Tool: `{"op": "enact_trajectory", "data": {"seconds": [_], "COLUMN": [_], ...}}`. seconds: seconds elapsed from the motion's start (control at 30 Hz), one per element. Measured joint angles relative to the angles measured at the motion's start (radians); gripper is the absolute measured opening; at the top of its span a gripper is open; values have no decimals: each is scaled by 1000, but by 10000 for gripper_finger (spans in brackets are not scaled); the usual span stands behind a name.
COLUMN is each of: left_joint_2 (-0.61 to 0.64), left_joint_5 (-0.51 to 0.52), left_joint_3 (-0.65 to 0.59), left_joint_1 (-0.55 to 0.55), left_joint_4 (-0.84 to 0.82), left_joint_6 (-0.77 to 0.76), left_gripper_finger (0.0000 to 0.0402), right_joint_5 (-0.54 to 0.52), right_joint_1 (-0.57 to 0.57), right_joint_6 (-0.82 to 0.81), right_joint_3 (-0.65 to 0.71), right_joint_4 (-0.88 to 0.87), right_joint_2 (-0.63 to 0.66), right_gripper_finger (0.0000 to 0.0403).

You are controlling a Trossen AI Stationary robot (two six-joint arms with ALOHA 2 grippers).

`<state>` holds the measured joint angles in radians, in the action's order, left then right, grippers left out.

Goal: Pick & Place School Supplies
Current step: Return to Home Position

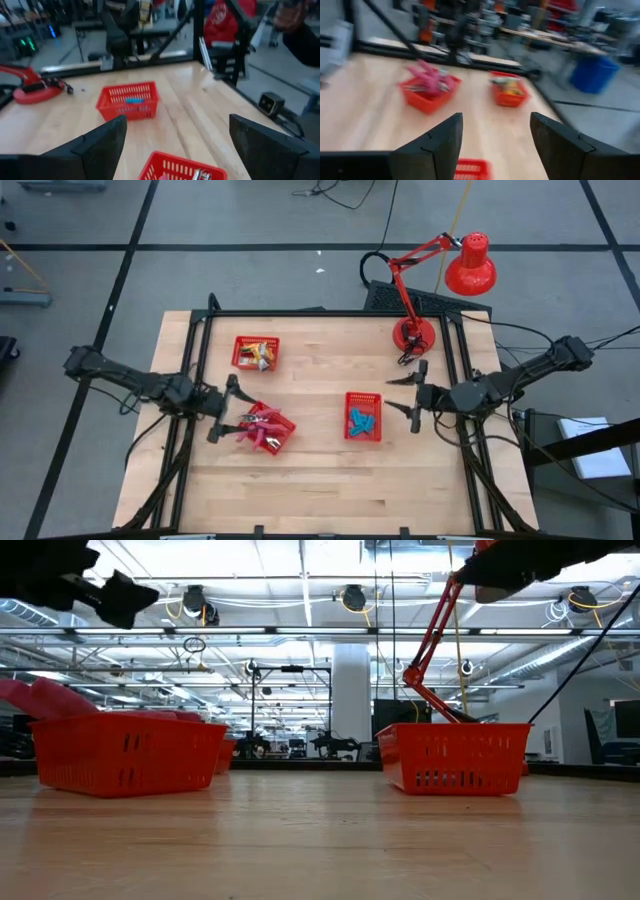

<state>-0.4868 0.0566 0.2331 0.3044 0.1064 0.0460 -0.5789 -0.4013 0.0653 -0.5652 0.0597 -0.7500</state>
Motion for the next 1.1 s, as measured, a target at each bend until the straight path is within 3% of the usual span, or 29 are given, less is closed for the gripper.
{"op": "enact_trajectory", "data": {"seconds": [0.07,0.17,0.27,0.37,0.43,0.63,0.83,1.1], "left_joint_2": [75,166,254,331,378,479,481,481], "left_joint_5": [21,51,69,70,72,72,82,176], "left_joint_3": [-34,-70,-91,-95,-96,-96,-96,-96], "left_joint_1": [10,20,24,24,24,27,32,30], "left_joint_4": [-10,-70,-153,-226,-274,-369,-421,-496], "left_joint_6": [0,-11,-23,-33,-35,-60,-87,-157], "left_gripper_finger": [351,351,351,351,351,351,351,351], "right_joint_5": [-58,-127,26,225,289,293,318,231], "right_joint_1": [17,18,0,-14,-19,-20,-20,-3], "right_joint_6": [20,-197,-144,-70,-49,-43,-41,-2], "right_joint_3": [0,0,7,62,101,294,439,461], "right_joint_4": [-4,-27,-59,49,92,53,-30,-58], "right_joint_2": [2,18,49,113,184,485,751,748], "right_gripper_finger": [222,222,222,222,222,222,222,222]}}
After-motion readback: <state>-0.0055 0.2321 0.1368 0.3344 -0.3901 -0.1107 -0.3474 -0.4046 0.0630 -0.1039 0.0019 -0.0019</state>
